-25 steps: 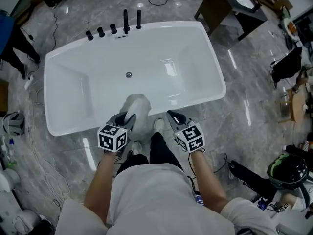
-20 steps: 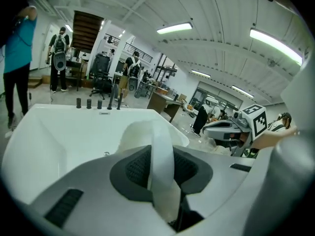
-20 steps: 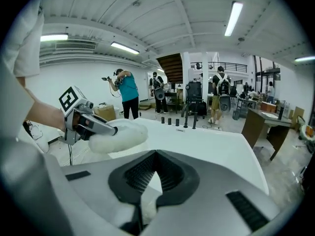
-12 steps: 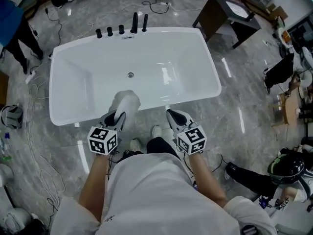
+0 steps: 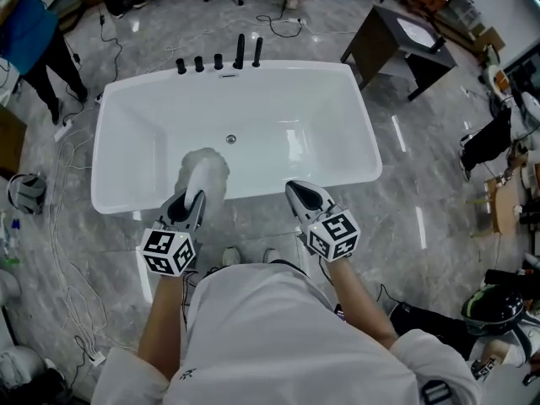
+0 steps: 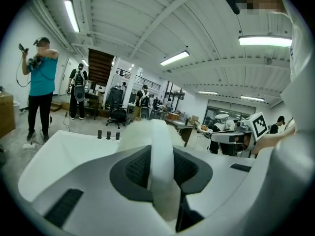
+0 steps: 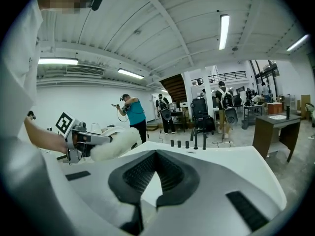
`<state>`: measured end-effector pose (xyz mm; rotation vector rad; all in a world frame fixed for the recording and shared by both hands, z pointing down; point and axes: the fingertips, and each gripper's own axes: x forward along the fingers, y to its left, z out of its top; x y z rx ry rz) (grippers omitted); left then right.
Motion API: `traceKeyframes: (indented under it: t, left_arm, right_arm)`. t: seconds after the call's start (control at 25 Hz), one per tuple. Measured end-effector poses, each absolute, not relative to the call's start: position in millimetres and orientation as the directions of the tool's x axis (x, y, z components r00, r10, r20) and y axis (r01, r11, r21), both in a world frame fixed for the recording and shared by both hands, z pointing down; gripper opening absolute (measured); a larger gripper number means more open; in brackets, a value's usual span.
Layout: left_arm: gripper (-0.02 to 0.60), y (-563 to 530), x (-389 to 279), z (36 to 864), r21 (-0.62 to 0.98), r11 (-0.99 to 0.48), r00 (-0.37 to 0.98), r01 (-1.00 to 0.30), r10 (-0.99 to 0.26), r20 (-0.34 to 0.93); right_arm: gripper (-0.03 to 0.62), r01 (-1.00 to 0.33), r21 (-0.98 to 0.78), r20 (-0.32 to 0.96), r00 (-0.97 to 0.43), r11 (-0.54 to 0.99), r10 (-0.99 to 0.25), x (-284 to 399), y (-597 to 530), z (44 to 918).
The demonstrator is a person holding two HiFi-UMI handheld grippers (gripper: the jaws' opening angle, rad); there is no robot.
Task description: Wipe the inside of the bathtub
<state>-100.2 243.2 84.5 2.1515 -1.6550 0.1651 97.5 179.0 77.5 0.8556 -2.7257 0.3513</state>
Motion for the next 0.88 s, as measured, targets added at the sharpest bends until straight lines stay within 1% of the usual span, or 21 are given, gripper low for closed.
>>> traceKeyframes:
  t: [0.36, 0.88]
  left_arm:
    - [0.095, 232, -65, 67, 0.235, -0.224, 0.291, -0.946, -0.906, 0.307]
    - [0.095, 232, -64, 61, 0.209, -0.212, 0.269, -0.955, -0.914, 0.304]
  right_arm:
    - [0.018, -0.582, -0.170, 0.305, -0.798, 0.795, -0.520, 130, 167, 75]
    - [0.019, -0.579, -0.159, 0.300, -0.800, 0.800, -0.519, 130, 169, 74]
